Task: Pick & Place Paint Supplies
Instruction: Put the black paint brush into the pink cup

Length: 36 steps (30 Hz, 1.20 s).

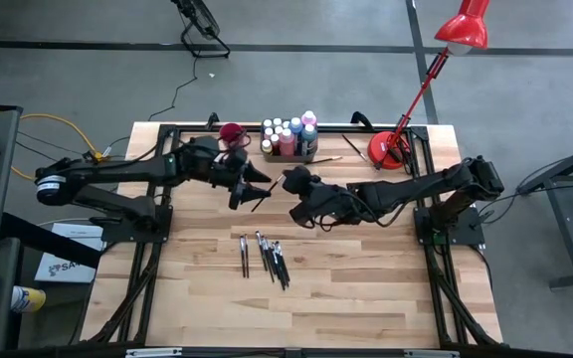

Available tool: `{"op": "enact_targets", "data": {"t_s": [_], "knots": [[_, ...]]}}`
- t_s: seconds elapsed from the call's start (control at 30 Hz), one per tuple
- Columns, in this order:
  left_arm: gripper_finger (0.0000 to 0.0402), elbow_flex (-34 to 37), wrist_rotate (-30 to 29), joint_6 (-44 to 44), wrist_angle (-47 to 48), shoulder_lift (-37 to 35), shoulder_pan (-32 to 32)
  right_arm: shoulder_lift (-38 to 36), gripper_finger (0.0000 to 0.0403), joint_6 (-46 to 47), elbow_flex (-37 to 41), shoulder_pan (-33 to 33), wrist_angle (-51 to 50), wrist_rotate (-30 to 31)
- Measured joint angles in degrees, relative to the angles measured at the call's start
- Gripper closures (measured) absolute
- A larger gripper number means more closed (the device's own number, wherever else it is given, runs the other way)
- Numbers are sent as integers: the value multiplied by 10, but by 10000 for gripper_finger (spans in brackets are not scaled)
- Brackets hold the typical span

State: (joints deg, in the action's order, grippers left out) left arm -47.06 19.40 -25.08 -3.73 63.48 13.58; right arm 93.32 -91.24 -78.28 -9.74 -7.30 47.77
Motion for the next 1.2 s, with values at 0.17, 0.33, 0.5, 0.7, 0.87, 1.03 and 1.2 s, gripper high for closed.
{"op": "enact_targets", "data": {"t_s": [0.17, 0.33, 0.5, 0.7, 0.87, 1.03, 1.2], "knots": [[119, -22, 32, -14, -6, 25, -1, 0, 399, -5, 0, 4, 7, -15], [120, -34, 28, -23, -12, 32, -1, 0, 399, -5, 0, 4, 7, -47], [148, -36, 18, -46, -13, 32, -1, 0, 399, -6, 0, 4, 7, -63], [205, -36, 12, -52, -18, 35, -1, 0, 399, -16, 0, 4, 7, -80], [253, -36, 10, -67, -29, 43, -1, 0, 399, -17, 0, 4, 13, -90], [309, -37, 22, -69, -32, 61, -1, 0, 400, -21, 0, 4, 17, -92], [381, -36, 19, -61, -32, 62, -1, 0, 400, -18, 0, 4, 19, -87]]}}
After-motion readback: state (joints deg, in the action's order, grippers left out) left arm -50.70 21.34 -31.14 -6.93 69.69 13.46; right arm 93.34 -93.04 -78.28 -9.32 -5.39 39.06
